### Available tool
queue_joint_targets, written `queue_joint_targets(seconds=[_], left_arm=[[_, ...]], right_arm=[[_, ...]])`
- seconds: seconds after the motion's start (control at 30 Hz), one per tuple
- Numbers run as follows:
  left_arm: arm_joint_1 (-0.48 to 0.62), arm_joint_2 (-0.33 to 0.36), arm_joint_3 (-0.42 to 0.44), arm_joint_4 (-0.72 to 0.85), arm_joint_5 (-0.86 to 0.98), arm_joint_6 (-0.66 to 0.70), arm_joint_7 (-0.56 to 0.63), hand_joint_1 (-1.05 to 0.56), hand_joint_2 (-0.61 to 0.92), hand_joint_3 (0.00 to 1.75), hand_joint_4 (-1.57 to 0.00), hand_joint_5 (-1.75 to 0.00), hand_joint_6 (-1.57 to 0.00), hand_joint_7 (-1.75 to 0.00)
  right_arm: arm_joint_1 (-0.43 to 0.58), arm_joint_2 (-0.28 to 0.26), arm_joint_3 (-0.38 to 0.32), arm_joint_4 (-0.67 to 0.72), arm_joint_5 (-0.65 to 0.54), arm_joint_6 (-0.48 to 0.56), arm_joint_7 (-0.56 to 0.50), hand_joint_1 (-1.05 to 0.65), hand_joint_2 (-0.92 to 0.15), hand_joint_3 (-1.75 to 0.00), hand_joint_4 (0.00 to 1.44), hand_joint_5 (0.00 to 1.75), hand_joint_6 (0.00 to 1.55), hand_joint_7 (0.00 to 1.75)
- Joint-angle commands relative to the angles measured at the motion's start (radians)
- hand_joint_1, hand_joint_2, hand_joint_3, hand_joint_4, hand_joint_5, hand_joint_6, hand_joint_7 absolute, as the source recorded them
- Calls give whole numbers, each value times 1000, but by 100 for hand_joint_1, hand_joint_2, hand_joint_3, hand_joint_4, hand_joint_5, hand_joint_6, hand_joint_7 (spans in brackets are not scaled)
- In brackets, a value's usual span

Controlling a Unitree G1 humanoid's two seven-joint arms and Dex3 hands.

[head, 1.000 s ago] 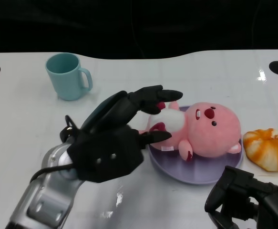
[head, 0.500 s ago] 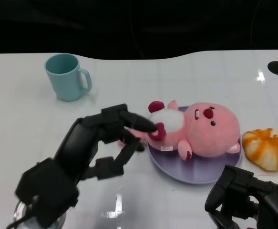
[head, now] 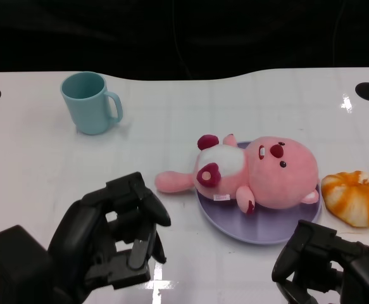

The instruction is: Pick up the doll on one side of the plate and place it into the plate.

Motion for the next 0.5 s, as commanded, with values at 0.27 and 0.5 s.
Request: queue_joint_targets(seconds=[0.27, 0.5], left_arm=[[73, 75, 77, -156, -164, 275, -1, -11, 40, 142, -88, -175, -77, -166], [130, 79, 105, -209, -237, 350, 17, -11, 41, 142, -89, -175, -77, -166]], right_arm=[[25, 1, 6, -8, -2, -14, -8, -23, -74, -77, 63, 175, 51, 155], [30, -1, 3, -20, 0, -7, -7, -24, -74, -77, 62, 175, 50, 154]])
